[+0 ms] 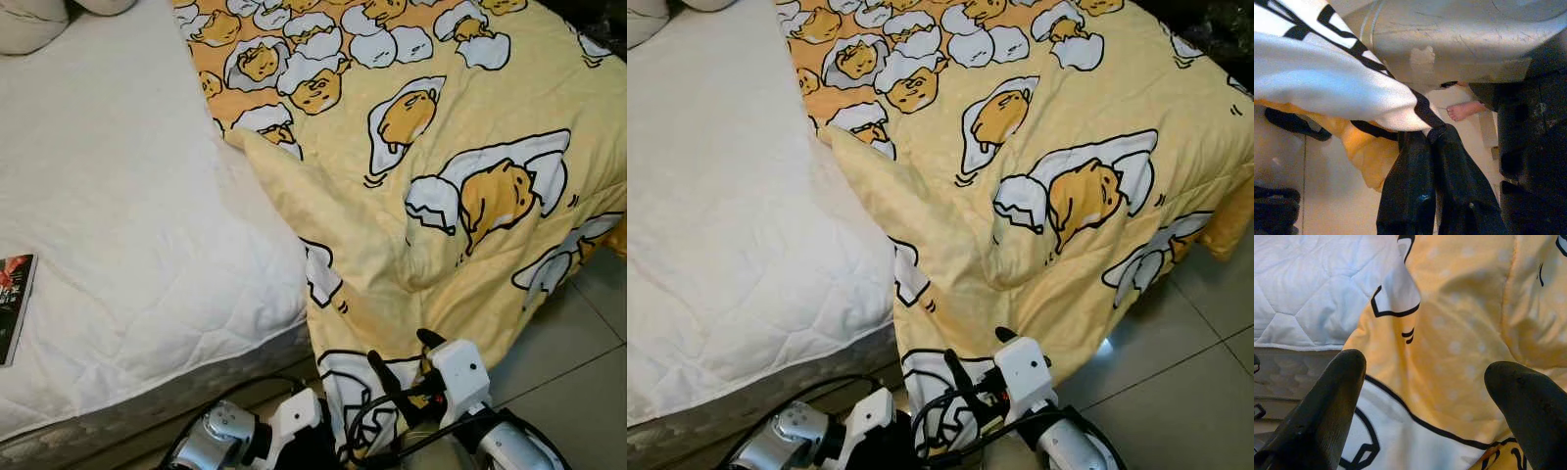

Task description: Clean up the room

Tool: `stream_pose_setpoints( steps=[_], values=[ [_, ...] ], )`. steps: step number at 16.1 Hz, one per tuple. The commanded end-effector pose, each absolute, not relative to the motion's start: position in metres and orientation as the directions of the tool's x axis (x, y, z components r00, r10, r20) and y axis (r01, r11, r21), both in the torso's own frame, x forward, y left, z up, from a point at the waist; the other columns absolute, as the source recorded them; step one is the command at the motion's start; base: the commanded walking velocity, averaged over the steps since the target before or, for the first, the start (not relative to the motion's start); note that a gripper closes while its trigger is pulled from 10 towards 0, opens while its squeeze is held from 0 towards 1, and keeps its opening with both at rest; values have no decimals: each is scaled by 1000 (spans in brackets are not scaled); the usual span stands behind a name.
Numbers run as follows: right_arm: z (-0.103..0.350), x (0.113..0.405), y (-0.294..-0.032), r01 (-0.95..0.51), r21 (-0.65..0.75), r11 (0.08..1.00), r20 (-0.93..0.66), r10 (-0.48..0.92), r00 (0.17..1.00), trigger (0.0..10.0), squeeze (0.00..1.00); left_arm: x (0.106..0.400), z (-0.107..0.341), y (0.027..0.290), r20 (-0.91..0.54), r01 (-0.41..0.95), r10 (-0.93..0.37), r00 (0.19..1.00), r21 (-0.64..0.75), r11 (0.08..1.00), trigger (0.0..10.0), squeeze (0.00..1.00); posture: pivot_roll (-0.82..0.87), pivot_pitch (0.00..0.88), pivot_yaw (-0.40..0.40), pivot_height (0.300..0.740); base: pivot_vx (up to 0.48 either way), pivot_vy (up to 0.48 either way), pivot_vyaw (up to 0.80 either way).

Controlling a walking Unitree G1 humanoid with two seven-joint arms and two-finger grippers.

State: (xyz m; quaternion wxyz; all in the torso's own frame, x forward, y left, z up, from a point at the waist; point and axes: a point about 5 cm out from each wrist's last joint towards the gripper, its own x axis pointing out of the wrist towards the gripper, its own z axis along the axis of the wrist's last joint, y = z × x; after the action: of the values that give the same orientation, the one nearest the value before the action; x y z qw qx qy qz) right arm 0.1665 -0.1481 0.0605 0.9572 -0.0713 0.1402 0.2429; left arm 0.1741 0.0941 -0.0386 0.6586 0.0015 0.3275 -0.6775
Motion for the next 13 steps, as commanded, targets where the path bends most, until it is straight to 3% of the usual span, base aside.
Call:
stream_pose_setpoints(
  steps=[1,3,4,5,6,7,10,13],
  values=[
    [58,163,-147,-486,-56,872,-311,447,839,10000,318,165,-42,98,-448,891,-875,-182,-451,45,0,0,-288,231,194,740,0,0,0],
    [58,164,-147,-486,-56,872,-310,448,839,10000,314,161,-43,97,-462,902,-856,-231,-433,-10,0,0,-288,232,194,740,0,0,0],
    [58,164,-147,-487,-56,871,-309,449,838,10000,314,164,-42,96,-478,913,-852,-212,-409,2,0,0,-288,232,194,740,0,0,0],
    [58,164,-147,-487,-57,871,-309,449,838,10000,318,167,-42,96,-491,920,-850,-191,-392,20,4902,0,-287,230,194,740,0,0,0],
    [58,164,-147,-487,-57,872,-309,448,839,10000,318,170,-42,96,-505,928,-846,-170,-371,36,8510,243,-287,230,194,740,0,0,0],
    [58,164,-147,-487,-58,872,-309,448,839,10000,318,173,-42,97,-522,937,-841,-145,-344,52,10000,1000,-287,230,194,740,0,0,0],
    [58,165,-147,-486,-59,872,-309,447,839,10000,318,176,-43,102,-559,954,-818,-136,-298,45,10000,1000,-287,229,193,740,0,0,0],
    [58,165,-148,-482,-62,874,-307,443,842,10000,318,191,-38,121,-617,978,-786,-40,-184,94,10000,1000,-283,225,199,740,0,0,0]
  ],
)
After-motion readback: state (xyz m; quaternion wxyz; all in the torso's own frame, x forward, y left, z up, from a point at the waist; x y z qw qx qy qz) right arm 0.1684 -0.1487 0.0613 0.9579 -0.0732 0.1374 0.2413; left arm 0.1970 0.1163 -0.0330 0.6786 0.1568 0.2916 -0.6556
